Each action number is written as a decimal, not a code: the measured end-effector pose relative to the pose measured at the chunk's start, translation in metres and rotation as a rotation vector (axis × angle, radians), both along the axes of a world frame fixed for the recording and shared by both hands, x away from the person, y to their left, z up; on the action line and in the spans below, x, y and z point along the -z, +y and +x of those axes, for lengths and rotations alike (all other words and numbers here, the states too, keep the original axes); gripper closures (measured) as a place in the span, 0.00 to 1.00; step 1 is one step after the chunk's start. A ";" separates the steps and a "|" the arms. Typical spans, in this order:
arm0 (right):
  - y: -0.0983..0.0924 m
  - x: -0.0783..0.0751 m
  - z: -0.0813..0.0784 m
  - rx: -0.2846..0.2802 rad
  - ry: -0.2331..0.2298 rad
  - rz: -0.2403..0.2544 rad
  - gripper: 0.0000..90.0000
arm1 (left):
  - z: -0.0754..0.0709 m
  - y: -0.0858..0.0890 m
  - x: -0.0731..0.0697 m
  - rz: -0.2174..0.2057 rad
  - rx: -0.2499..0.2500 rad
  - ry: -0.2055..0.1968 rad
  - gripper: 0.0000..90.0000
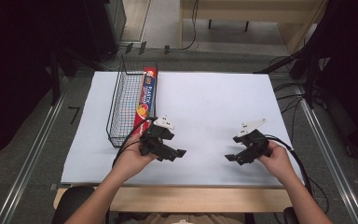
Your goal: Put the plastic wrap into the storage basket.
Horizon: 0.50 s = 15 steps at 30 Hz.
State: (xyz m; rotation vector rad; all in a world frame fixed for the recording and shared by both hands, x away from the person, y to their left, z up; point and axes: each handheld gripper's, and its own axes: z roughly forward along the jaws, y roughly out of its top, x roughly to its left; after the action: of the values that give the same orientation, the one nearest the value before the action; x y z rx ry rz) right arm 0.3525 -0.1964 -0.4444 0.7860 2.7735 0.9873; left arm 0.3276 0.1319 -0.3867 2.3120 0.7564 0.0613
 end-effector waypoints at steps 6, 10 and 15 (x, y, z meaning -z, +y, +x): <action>0.001 0.001 0.000 -0.008 0.002 -0.009 0.21 | 0.000 -0.005 0.012 -0.027 0.042 0.000 0.24; 0.002 0.002 0.000 -0.012 0.003 -0.014 0.21 | 0.000 -0.006 0.020 -0.007 0.059 0.020 0.24; 0.003 0.002 -0.001 -0.013 0.004 -0.017 0.21 | 0.001 -0.009 0.029 0.016 0.075 0.033 0.24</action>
State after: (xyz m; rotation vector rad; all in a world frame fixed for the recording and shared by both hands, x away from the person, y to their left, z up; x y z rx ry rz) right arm 0.3518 -0.1939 -0.4462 0.7700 2.7899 0.9638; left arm 0.3290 0.1233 -0.4153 2.3598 0.6868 -0.0053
